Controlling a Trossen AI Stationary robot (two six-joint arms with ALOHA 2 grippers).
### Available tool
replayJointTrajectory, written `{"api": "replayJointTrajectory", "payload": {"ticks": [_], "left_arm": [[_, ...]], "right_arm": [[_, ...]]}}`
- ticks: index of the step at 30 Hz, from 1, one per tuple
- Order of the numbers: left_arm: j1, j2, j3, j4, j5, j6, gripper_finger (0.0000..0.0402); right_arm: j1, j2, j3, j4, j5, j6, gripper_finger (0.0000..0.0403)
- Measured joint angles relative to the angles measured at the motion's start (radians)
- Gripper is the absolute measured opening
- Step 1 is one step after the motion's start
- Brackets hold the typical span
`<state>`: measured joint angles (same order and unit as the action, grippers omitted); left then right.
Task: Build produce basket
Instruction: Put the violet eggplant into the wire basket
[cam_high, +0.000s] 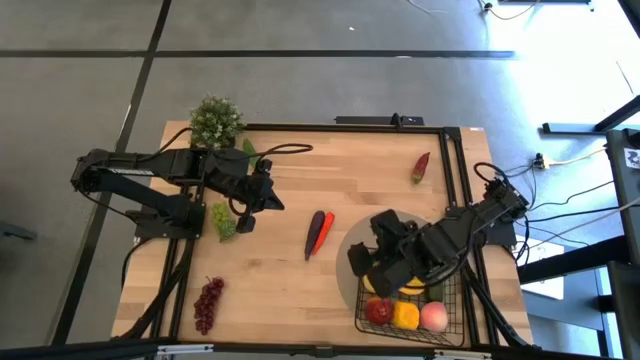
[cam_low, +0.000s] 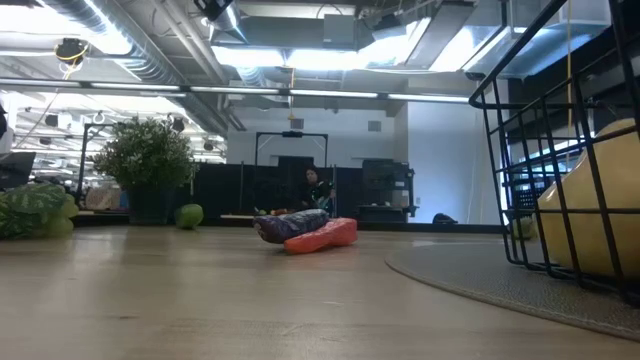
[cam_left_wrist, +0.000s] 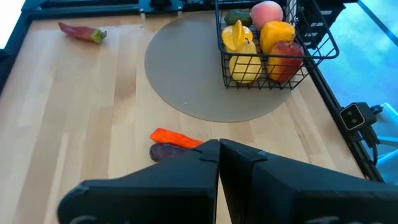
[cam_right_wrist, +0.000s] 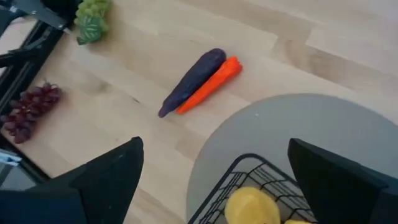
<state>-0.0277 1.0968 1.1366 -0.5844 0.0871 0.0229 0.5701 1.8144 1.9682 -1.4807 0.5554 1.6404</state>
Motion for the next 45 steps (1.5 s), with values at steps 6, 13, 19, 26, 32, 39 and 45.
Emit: {"api": "replayJointTrajectory", "payload": {"ticks": [6, 13, 19, 26, 32, 39, 45], "left_arm": [[0.001, 0.0, 0.0, -0.045, 0.001, -0.091, 0.0], [0.034, 0.0, 0.0, -0.283, -0.052, -0.421, 0.0], [0.077, 0.0, 0.0, -0.483, -0.159, -0.621, 0.0], [0.084, 0.0, 0.0, -0.496, -0.178, -0.624, 0.0], [0.124, 0.0, 0.0, -0.494, -0.19, -0.676, 0.0], [0.19, 0.032, 0.0, -0.495, -0.251, -0.88, 0.0], [0.29, 0.128, 0.0, -0.496, -0.174, -0.96, 0.0]], "right_arm": [[-0.055, 0.001, 0.0, -0.002, -0.009, -0.051, 0.0384], [-0.142, 0.001, 0.0, 0.02, -0.009, -0.146, 0.0384], [-0.231, 0.001, -0.001, 0.102, -0.012, -0.281, 0.0384], [-0.331, 0.002, -0.001, 0.192, -0.139, -0.554, 0.0384], [-0.407, 0.002, -0.001, 0.197, -0.183, -0.667, 0.0384], [-0.457, 0.002, -0.001, 0.195, -0.196, -0.818, 0.0384], [-0.509, 0.002, -0.001, 0.198, -0.3, -0.958, 0.0385]]}}
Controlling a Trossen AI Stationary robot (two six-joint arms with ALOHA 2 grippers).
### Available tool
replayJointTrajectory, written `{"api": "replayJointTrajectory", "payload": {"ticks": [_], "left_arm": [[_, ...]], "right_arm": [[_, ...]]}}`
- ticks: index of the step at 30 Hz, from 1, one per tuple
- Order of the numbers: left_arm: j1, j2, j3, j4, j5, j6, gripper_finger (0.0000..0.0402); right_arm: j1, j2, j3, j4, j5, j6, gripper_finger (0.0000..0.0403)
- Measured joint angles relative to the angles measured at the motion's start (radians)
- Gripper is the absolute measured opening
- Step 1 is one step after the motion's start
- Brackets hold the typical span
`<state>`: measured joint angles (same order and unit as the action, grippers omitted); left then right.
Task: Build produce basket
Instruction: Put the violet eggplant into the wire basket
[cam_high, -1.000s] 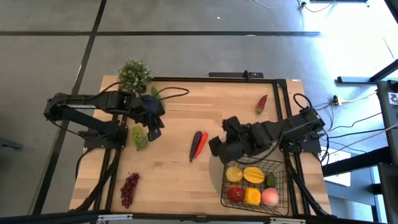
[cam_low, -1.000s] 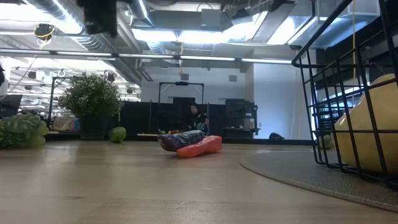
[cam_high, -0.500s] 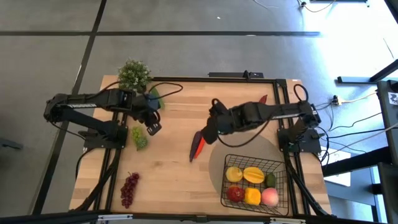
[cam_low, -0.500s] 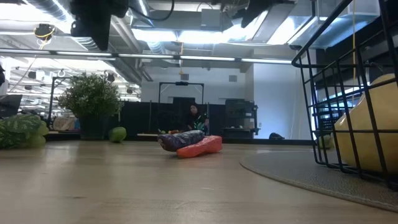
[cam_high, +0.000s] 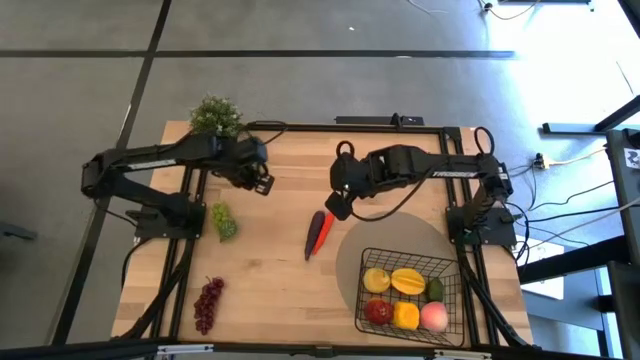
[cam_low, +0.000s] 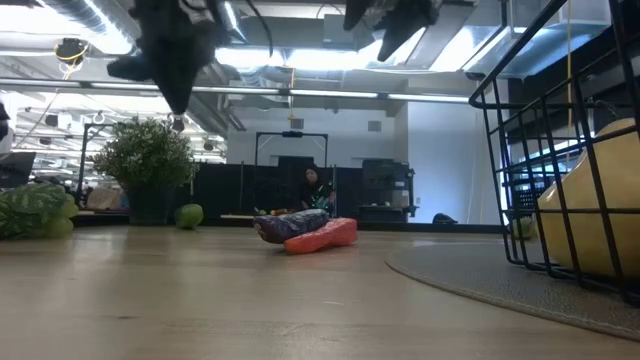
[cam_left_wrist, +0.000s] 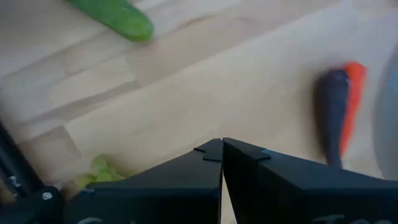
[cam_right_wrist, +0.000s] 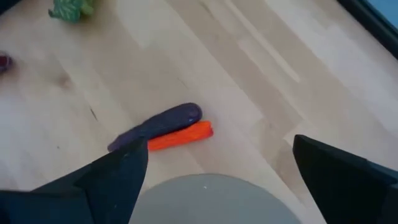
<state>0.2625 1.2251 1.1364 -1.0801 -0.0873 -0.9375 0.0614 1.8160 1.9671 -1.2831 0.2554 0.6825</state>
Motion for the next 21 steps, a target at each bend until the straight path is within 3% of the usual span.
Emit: {"api": "replayJointTrajectory", "payload": {"ticks": [13, 19, 21], "left_arm": [[0.251, 0.209, 0.0, -0.003, 0.002, -0.102, 0.0], [0.273, 0.24, 0.0, -0.001, 0.025, -0.091, 0.0], [0.269, 0.24, 0.0, 0.009, 0.03, -0.013, 0.0]], "right_arm": [[-0.131, 0.0, 0.0, 0.088, -0.201, -0.314, 0.0385], [-0.151, 0.0, 0.0, 0.106, -0.224, -0.348, 0.0385], [-0.15, 0.0, 0.0, 0.106, -0.224, -0.343, 0.0385]]}}
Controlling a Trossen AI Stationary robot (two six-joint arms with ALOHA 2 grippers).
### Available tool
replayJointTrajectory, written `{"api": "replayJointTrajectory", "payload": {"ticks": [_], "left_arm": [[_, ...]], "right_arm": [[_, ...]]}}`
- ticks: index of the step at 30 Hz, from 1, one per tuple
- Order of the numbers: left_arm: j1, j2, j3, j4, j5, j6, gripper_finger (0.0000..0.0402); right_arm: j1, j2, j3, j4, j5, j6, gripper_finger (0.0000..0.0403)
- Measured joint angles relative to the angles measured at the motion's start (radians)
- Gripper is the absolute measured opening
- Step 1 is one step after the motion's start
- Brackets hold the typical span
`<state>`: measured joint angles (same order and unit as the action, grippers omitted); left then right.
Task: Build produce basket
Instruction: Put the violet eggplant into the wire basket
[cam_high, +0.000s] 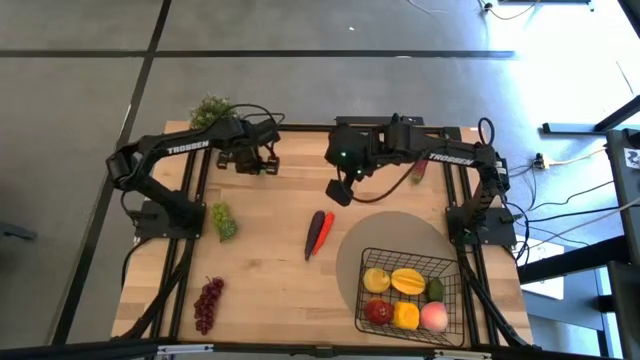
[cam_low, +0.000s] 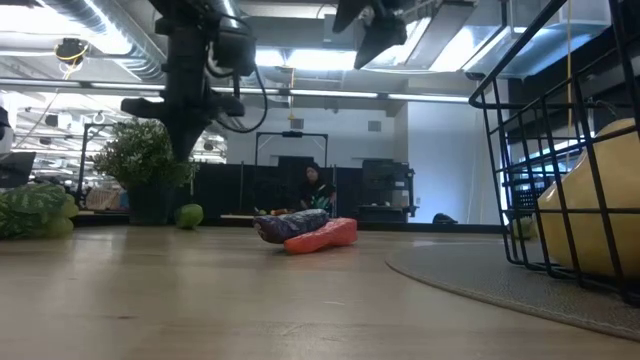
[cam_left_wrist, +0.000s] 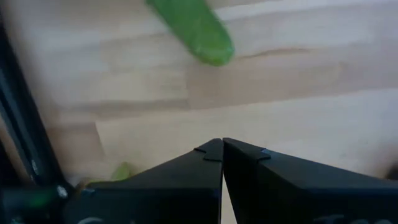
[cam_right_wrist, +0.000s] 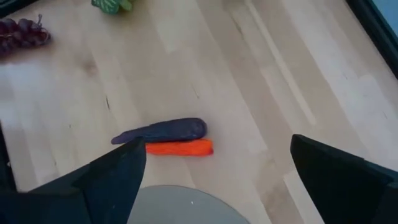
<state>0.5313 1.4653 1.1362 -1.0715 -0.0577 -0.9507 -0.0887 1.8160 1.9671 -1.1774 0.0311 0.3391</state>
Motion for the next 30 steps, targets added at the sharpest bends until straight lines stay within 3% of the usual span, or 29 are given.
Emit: {"api": "replayJointTrajectory", "payload": {"ticks": [6, 10, 15, 25, 30], "left_arm": [[-0.034, 0.0, 0.0, 0.011, 0.049, 0.31, 0.0], [-0.058, 0.0, 0.0, 0.014, 0.099, 0.486, 0.0], [-0.094, -0.02, 0.0, 0.044, 0.095, 0.539, 0.0], [-0.148, -0.222, 0.001, 0.068, 0.019, 0.569, 0.0], [-0.156, -0.294, 0.001, 0.072, 0.017, 0.573, 0.0]], "right_arm": [[0.0, 0.013, -0.01, 0.011, 0.001, 0.298, 0.0385], [0.006, 0.023, -0.01, 0.01, 0.001, 0.405, 0.0385], [0.031, 0.044, -0.01, -0.008, 0.001, 0.604, 0.0385], [0.105, 0.147, -0.01, 0.004, 0.005, 0.953, 0.0385], [0.142, 0.205, -0.01, 0.006, 0.068, 1.12, 0.0385]]}}
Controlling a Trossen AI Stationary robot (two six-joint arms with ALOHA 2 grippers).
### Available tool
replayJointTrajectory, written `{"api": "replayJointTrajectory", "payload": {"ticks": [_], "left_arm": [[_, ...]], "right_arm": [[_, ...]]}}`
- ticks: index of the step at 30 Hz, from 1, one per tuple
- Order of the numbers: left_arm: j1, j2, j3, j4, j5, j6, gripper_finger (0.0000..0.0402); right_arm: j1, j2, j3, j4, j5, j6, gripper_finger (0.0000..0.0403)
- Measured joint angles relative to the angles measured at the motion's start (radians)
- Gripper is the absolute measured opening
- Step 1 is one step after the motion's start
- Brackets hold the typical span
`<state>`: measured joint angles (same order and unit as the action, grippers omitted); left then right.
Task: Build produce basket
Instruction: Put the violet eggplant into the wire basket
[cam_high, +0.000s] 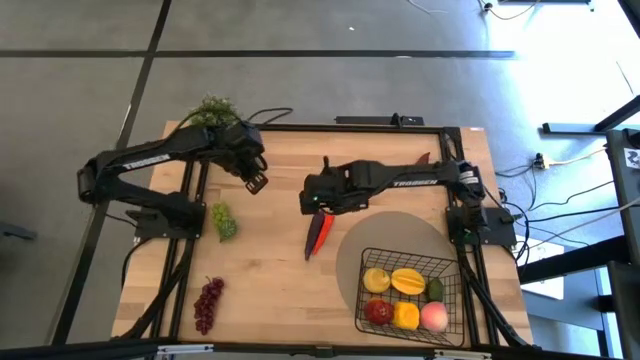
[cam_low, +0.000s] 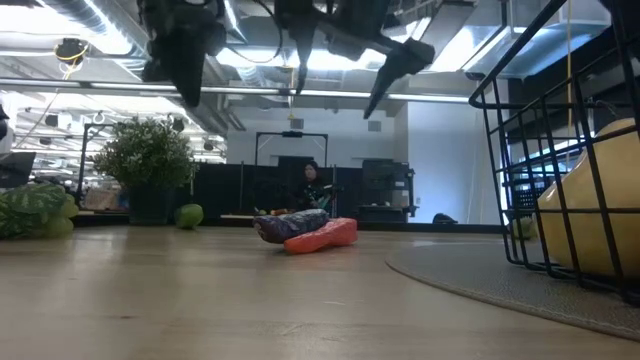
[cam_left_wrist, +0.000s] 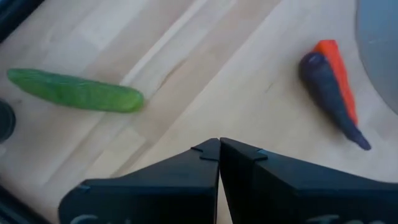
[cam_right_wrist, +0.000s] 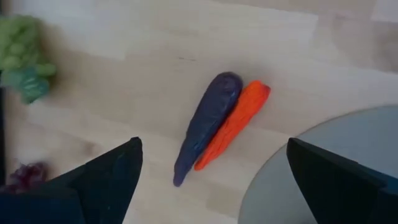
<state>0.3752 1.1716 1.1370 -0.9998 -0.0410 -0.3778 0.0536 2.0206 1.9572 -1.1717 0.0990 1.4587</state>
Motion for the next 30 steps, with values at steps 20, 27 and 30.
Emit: {"api": "replayJointTrajectory", "payload": {"ticks": [20, 27, 30], "left_arm": [[0.001, -0.094, -0.001, 0.034, -0.007, 0.204, 0.0], [0.001, -0.094, -0.001, 0.034, -0.006, 0.293, 0.0], [0.001, -0.094, -0.001, 0.034, 0.0, 0.31, 0.0]], "right_arm": [[0.05, 0.207, 0.0, 0.085, -0.021, 0.324, 0.0384], [0.05, 0.27, 0.0, 0.245, -0.021, 0.369, 0.0384], [0.05, 0.287, 0.0, 0.244, -0.021, 0.382, 0.0385]]}}
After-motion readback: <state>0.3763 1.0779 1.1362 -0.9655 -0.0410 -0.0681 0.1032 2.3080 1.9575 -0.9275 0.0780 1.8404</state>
